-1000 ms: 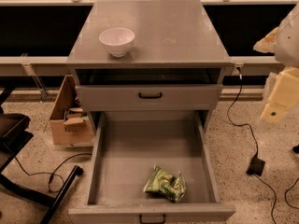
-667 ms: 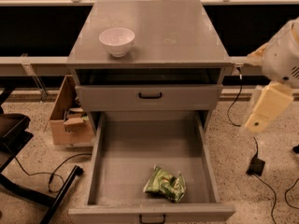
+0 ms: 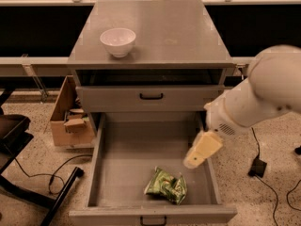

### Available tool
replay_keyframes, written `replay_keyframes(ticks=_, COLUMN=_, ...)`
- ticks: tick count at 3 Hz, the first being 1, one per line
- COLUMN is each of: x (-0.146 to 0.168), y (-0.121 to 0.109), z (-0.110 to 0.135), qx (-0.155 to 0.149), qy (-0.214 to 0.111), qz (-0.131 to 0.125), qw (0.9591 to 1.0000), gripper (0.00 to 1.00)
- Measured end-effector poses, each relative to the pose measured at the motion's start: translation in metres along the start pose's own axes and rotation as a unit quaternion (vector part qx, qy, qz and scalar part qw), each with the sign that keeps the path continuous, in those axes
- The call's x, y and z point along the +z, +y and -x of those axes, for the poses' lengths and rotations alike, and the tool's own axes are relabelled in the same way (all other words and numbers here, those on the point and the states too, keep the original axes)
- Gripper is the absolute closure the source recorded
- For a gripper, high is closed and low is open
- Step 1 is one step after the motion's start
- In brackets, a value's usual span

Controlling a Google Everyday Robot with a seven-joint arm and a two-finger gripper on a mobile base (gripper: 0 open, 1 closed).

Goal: Pick green jalapeno chip bag from middle drawer and place on counter

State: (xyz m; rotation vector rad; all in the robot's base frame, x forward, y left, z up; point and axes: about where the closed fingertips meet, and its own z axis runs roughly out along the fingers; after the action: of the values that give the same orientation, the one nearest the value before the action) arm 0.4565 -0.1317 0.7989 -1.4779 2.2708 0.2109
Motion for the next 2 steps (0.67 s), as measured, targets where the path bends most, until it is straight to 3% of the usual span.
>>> replay_keyframes(ticks=1, x=0.058, y=-0.001, z=0.01, qx=0.027, qy=-0.028, qz=-0.006, qw=0.9992, gripper=0.0)
replay_keyframes(ticks=2, x=0.097, y=-0.006, z=0.022, qx=0.042, qy=-0.058, qz=-0.027, qw=0.9971, gripper=0.0)
